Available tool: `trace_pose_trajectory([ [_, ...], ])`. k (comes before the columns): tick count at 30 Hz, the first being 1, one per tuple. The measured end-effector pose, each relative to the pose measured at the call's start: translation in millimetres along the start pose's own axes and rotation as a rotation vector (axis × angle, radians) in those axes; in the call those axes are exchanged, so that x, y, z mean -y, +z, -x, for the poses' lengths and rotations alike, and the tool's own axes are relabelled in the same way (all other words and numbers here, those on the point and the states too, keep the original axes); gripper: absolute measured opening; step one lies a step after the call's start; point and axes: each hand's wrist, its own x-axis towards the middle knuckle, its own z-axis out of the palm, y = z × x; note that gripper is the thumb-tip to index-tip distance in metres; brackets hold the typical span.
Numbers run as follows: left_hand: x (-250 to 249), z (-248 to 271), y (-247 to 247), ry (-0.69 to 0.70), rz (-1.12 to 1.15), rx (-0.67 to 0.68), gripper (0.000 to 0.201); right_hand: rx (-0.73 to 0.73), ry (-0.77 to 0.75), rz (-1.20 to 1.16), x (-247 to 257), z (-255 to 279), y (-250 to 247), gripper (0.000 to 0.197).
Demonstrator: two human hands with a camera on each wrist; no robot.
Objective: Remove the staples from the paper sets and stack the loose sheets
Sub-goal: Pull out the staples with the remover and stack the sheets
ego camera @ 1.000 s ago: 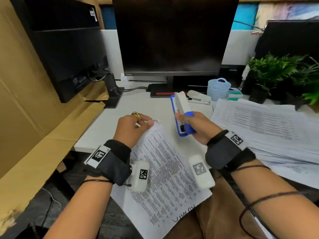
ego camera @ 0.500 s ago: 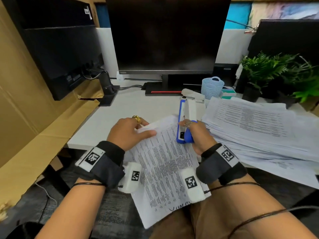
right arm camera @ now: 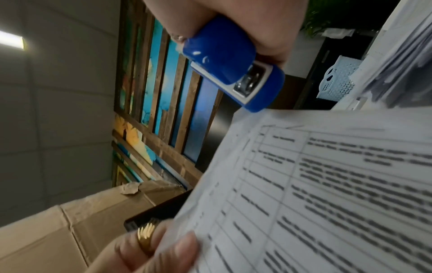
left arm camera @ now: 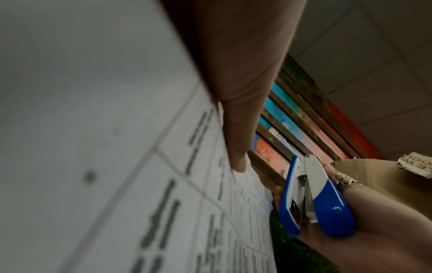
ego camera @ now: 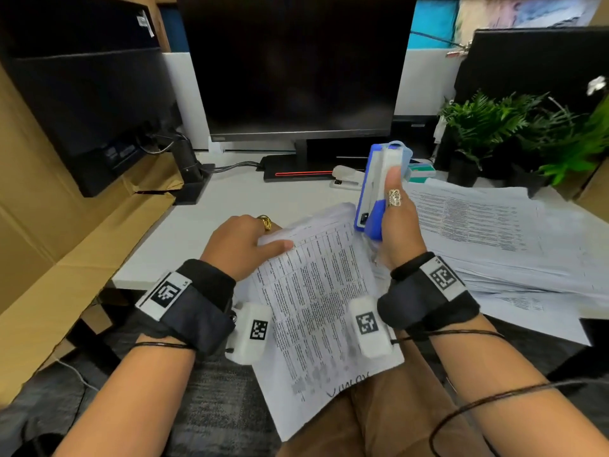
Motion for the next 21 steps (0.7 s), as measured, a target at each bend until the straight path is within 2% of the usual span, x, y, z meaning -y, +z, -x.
trace_pose_trajectory([
  [3,-1,1,1,0.023,0.016,0.027,0.045,-0.045,0.007,-0.137,6,-9,-5,0.05],
  [8,-10,5,0,0.087,-0.018,0.011,0.041,0.02,0.037,-0.355,18,-15,-8,0.048],
  [11,-19,5,-1,0.137,-0.064,-0.025,0.051,-0.034,0.035,-0.396,19,-17,-3,0.059],
  [14,-24,4,0,0.149,-0.152,-0.047,0.053,-0.103,-0.131,-0.211,22,-18,6,0.058],
  [16,-26,2,2,0.163,-0.162,-0.057,0.051,-0.124,-0.251,-0.01,21,-15,11,0.037],
  [18,-29,-1,3,0.193,-0.17,-0.058,0.049,-0.119,-0.307,0.09,16,-12,15,0.022],
  [21,-31,-1,3,0.228,-0.148,-0.055,0.042,-0.123,-0.363,0.185,9,-8,17,0.019],
])
